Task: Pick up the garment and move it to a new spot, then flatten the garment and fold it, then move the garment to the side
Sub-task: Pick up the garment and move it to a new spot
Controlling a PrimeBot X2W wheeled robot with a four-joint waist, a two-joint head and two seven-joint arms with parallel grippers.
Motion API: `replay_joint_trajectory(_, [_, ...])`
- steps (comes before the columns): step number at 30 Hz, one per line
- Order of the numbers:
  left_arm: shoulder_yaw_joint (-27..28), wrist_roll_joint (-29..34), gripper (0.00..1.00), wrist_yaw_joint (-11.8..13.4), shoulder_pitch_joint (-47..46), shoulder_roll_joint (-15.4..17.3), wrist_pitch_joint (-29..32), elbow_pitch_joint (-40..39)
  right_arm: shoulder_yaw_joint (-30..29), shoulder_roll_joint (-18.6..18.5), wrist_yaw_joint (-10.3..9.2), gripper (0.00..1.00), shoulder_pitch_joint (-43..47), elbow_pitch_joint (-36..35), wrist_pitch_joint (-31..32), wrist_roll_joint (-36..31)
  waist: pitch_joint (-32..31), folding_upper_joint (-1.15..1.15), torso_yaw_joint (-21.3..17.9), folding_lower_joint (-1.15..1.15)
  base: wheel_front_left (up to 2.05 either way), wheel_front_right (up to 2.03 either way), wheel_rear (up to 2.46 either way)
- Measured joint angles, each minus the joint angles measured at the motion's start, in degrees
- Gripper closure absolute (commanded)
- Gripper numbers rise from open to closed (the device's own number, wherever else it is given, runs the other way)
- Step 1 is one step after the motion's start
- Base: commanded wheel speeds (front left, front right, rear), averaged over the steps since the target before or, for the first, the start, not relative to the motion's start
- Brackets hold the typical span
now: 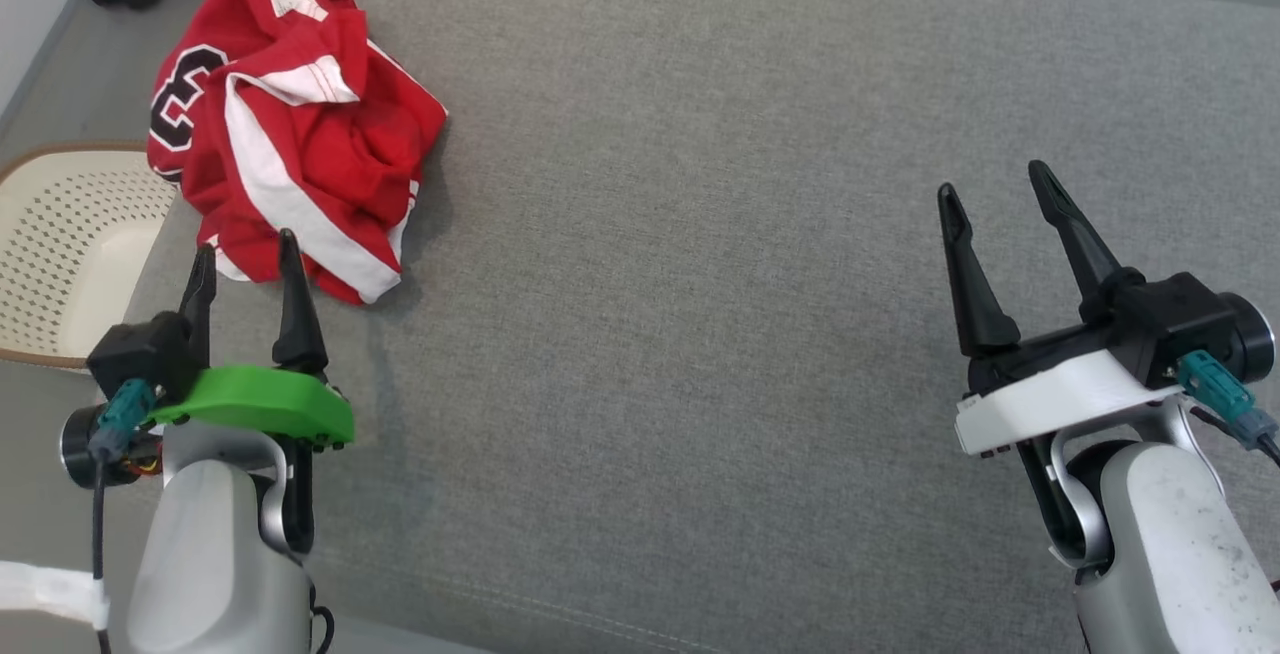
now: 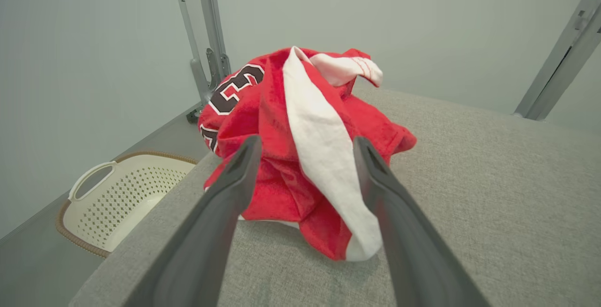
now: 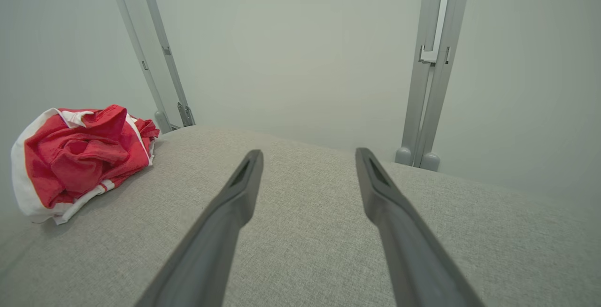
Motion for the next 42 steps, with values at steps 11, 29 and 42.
replay_joint_trajectory(11, [-0.6,-2.4,0.00,-1.1,-12.2,0.9,0.0,19.9,0.0,-1.3,0.00,0.00,-1.8,-1.0,0.9,0.0,6.6,0.00,-2.5,0.00,0.00,0.00,0.00])
replay_joint_trajectory(29, [3.6,-2.4,1.00,-0.5,-11.2,3.1,0.0,13.4,-0.8,-0.9,0.00,0.00,-2.3,-0.2,0.2,0.5,6.1,0.00,-3.4,0.00,0.00,0.00,0.00])
replay_joint_trajectory(42, [4.3,3.4,1.00,-0.4,0.9,1.4,0.0,-10.2,0.5,0.4,0.00,0.00,1.8,2.0,-1.4,1.5,-2.7,0.00,-3.6,0.00,0.00,0.00,0.00])
